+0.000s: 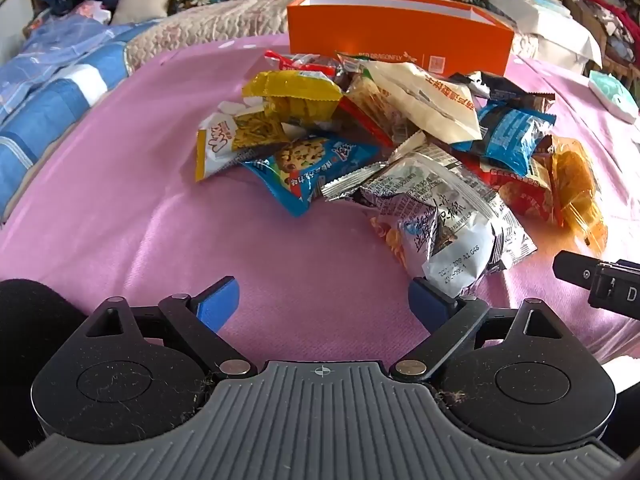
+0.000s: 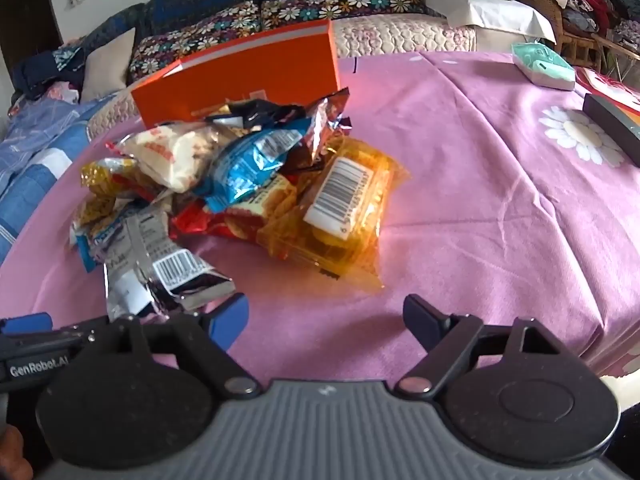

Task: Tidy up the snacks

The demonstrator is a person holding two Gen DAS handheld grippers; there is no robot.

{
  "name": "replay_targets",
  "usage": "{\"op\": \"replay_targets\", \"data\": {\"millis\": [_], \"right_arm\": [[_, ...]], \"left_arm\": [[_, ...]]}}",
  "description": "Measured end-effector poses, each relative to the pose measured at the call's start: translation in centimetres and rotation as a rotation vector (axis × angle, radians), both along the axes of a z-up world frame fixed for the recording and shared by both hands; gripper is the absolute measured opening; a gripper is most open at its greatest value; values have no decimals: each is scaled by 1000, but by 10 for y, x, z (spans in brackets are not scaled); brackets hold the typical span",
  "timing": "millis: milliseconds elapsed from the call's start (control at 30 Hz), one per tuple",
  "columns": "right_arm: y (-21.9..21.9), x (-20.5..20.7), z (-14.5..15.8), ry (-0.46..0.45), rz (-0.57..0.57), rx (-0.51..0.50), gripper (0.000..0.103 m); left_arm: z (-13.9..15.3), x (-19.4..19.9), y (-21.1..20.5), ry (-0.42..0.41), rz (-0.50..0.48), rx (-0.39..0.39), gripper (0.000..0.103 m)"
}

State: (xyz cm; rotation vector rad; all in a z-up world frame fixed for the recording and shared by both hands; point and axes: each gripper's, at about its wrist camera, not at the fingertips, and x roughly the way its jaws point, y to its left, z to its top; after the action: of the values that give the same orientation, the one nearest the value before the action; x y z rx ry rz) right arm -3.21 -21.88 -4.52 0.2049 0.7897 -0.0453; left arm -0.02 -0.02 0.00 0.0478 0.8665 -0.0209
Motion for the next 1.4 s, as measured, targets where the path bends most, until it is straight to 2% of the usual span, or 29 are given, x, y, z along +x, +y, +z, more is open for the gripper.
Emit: {"op": "replay_targets", "data": {"millis": [933,1400], "right_arm": [[0,0,-1,2,1,5,85],[0,1,-1,2,1,6,85]], "left_arm": [[-4,3,-6,17,-10,3,63],[-6,4,-9,-4,-10,13,64]]}}
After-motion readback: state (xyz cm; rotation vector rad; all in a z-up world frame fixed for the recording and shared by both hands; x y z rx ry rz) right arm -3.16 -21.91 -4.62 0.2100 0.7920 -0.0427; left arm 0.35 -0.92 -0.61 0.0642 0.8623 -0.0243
